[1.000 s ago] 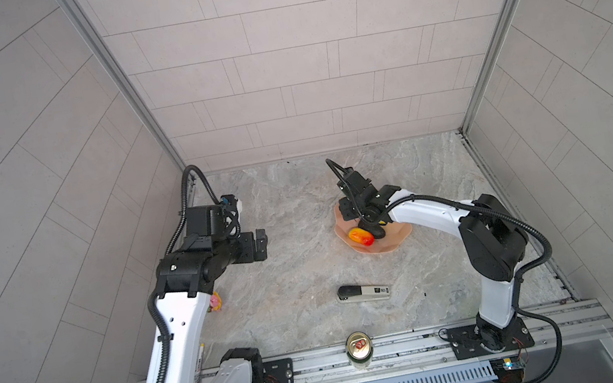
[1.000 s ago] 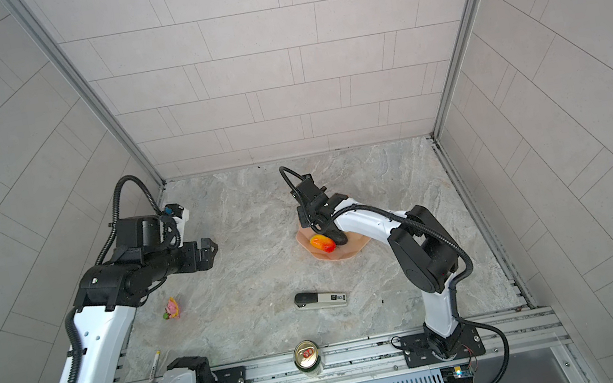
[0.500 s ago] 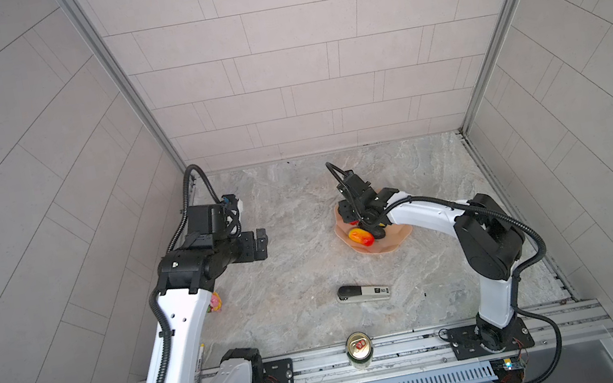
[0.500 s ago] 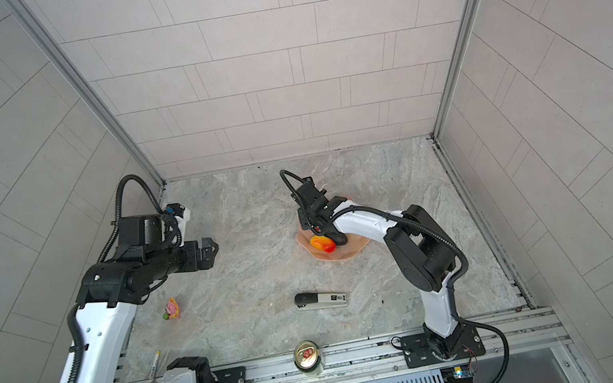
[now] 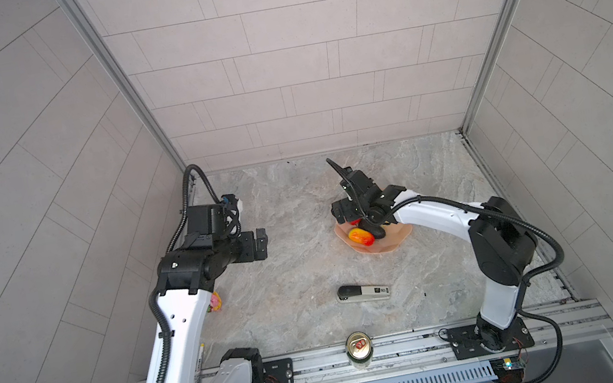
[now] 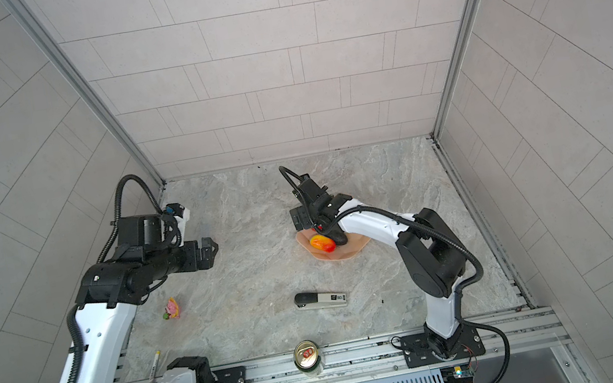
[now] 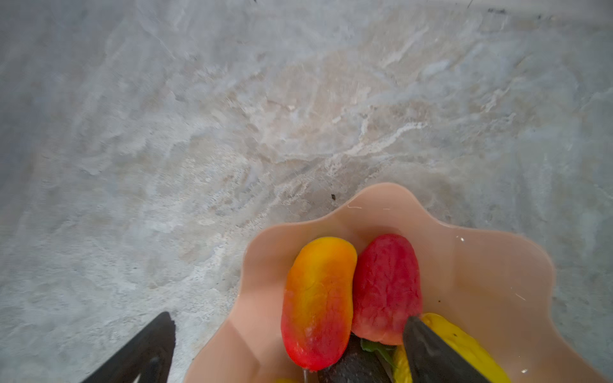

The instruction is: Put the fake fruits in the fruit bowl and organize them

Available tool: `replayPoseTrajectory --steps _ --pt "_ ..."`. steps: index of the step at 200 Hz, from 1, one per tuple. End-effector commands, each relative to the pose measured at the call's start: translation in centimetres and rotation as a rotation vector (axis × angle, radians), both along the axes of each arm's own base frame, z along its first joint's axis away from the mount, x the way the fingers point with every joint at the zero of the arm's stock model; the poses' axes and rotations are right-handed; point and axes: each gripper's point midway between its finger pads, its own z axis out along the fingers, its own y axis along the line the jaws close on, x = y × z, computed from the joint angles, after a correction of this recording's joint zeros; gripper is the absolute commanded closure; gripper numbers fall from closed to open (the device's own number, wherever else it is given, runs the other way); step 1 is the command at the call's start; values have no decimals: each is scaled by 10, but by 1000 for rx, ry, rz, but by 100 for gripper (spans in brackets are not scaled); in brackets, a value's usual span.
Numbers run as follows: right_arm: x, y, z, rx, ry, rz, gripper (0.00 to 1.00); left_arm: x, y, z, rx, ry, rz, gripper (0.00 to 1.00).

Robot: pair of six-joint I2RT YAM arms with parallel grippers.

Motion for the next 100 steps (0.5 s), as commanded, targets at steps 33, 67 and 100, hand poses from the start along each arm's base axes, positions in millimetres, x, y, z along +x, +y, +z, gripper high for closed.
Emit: replayPoseTrajectory --steps 33,67,100 --pt "-43 -49 95 -73 -276 90 0 9 -2 9 -39 -59 30 0" --pt "-70 -142 112 -107 -443 -123 0 27 7 6 -43 -115 115 0" --pt "-99 -233 85 -149 -500 -381 0 45 14 -10 -54 -150 198 0"
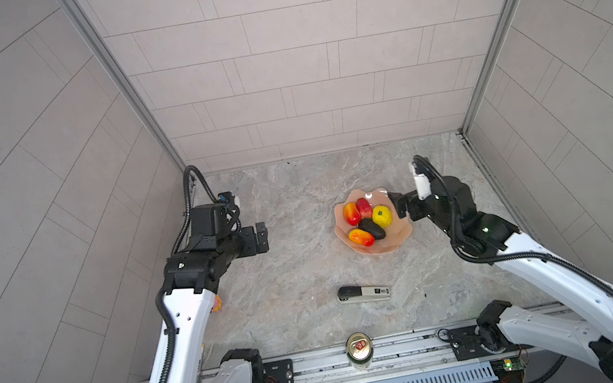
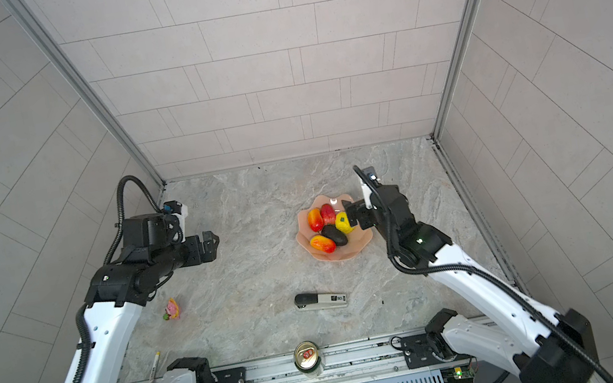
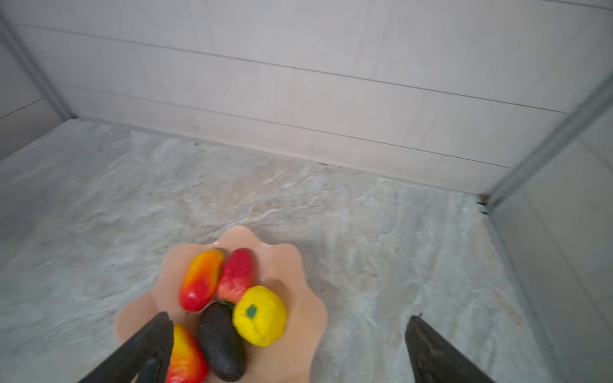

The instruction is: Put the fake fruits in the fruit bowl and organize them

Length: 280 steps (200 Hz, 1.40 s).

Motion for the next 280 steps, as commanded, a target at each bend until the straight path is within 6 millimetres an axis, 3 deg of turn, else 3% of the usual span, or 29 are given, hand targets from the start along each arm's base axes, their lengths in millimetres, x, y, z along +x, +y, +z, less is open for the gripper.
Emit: replayPoseTrajectory --steps 1,27,72,92,113,148,176,181,226,246,280 --pt "-14 -51 -22 -50 -44 -176 0 18 9 -1 -14 -72 95 0" --pt "-32 -98 -60 -89 -96 -371 0 31 18 -17 -15 -142 174 0" --pt "-31 -126 -107 -90 -79 -492 0 55 47 -77 92 -230 318 0" --pt "-15 -122 -122 -121 -36 -465 0 69 51 -99 144 -251 320 0" --pt "6 -116 -133 -160 12 -438 0 84 53 -109 187 -262 317 0" --pt "37 -106 -136 -141 -18 -362 0 101 56 -104 229 -365 301 0" --pt "56 -99 -169 -135 35 -289 0 110 53 -103 238 -395 264 0" --pt "60 -99 -167 -153 12 -283 0 111 53 -102 242 -404 261 0" --pt "68 -104 -173 -86 87 -266 0 101 69 -104 276 -390 314 0" --pt "67 -105 -174 -86 96 -267 1 91 81 -127 304 -387 361 0" --pt "68 -105 -174 -85 94 -268 0 110 76 -150 263 -343 313 0"
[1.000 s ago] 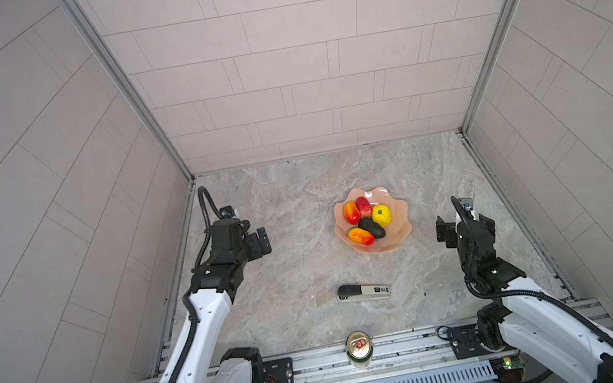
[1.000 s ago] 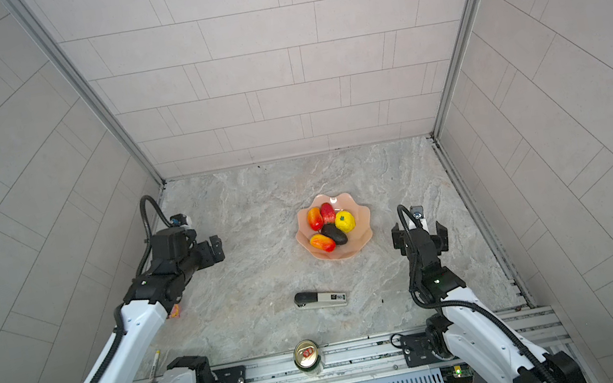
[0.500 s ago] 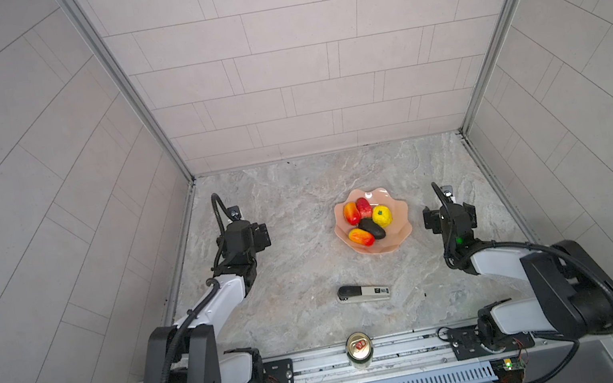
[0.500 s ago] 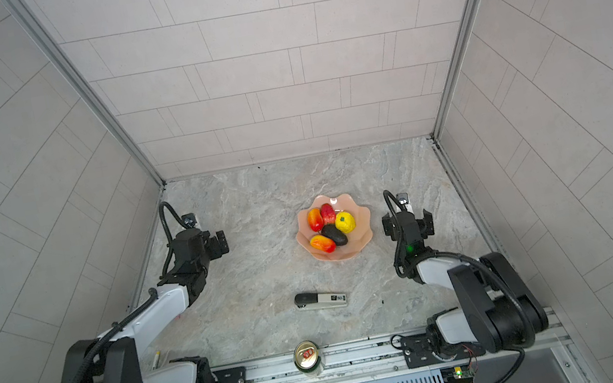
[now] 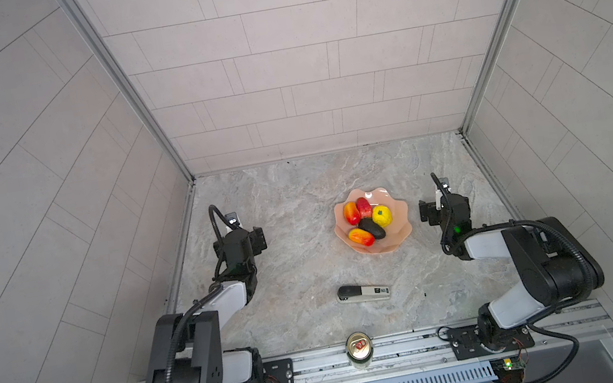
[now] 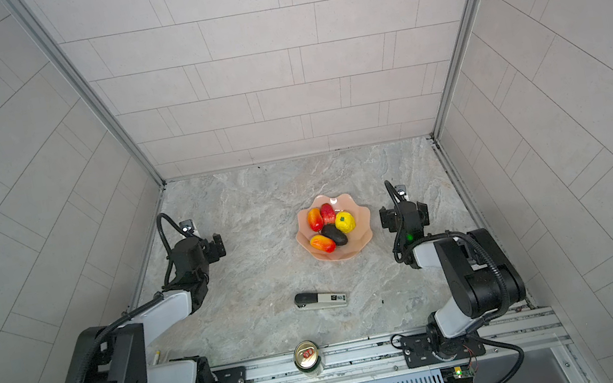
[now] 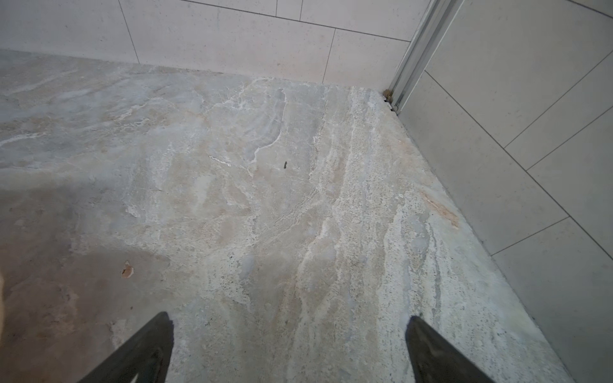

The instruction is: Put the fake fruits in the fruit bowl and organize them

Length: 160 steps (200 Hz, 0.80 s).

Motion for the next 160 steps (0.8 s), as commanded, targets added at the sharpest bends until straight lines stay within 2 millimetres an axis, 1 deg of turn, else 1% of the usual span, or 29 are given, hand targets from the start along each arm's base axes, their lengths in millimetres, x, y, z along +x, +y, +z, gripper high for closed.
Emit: replayPoseTrajectory --steps 1,13,19,27,38,79,135,160 --pt "0 2 0 9 3 12 0 20 0 4 -15 -31 -21 0" --pt "0 2 0 8 3 11 0 23 -5 -11 -19 -5 -54 0" --pt "0 2 0 8 3 11 0 24 -4 -13 -21 -27 -50 0" --pt "0 2 1 7 1 11 0 23 -2 -12 -27 -50 -40 0" --pt "0 2 1 7 1 11 0 22 -2 -14 -30 -20 -43 0" --pt "0 3 1 7 1 13 0 26 1 -17 -33 -8 -38 0" --pt "1 3 -1 5 11 13 0 24 -3 -14 -22 -14 -57 0" --pt "0 3 1 7 2 14 0 24 -5 -14 -18 -12 -59 0"
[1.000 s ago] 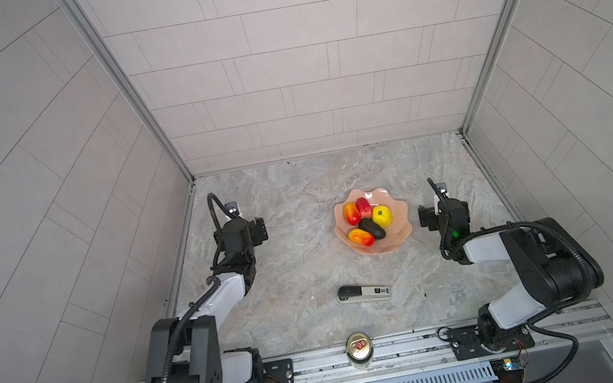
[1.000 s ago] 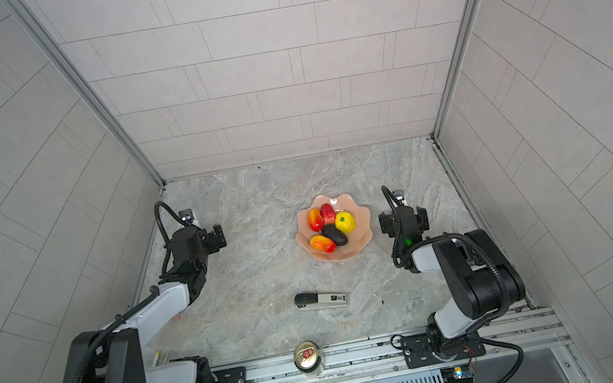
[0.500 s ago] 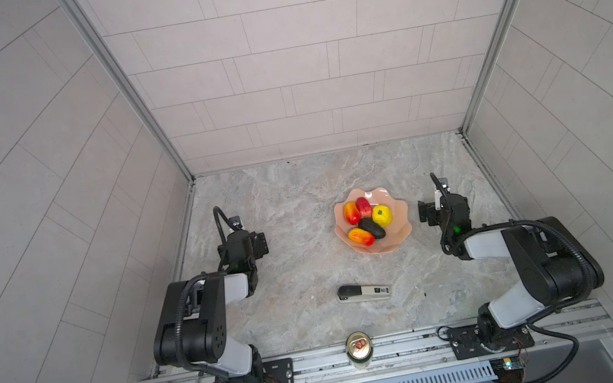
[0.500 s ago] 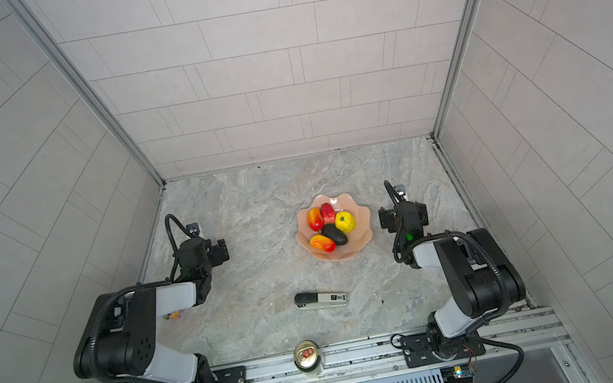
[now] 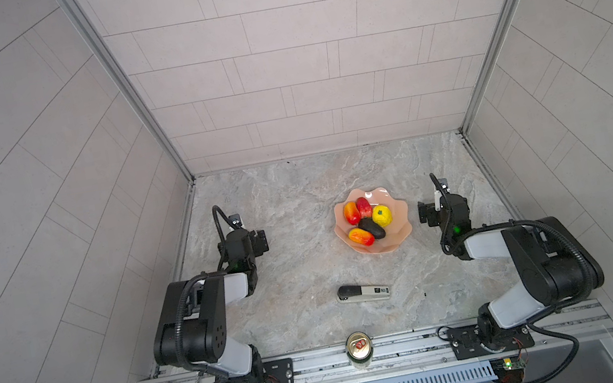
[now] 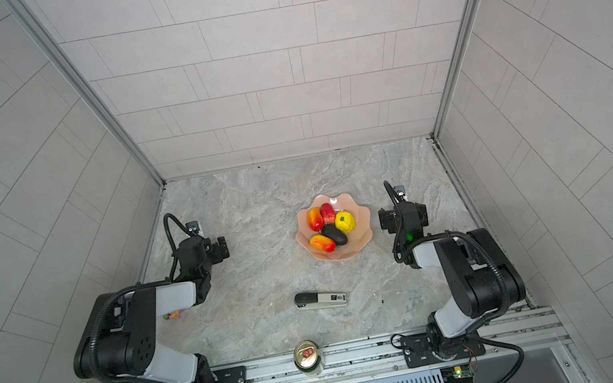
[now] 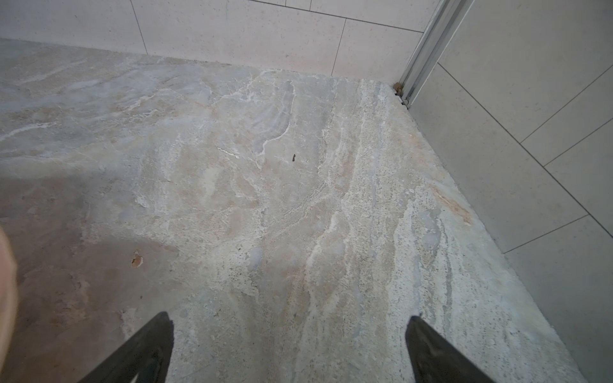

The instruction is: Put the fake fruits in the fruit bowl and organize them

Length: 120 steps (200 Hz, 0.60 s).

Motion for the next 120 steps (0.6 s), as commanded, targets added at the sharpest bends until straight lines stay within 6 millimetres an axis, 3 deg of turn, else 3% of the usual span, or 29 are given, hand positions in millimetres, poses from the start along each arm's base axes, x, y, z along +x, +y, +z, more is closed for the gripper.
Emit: replayPoseTrajectory --steps 1,43,80,120 --pt "2 0 5 -1 -14 2 0 6 -2 12 10 -39 -11 0" --pt "-1 1 7 0 -30 9 0 6 -3 12 11 -38 -13 0" --pt "-22 -4 17 7 -145 -20 0 6 -2 12 10 -40 -12 0" --pt "-2 -5 6 -7 -25 -39 0 6 -2 13 10 -41 -11 0"
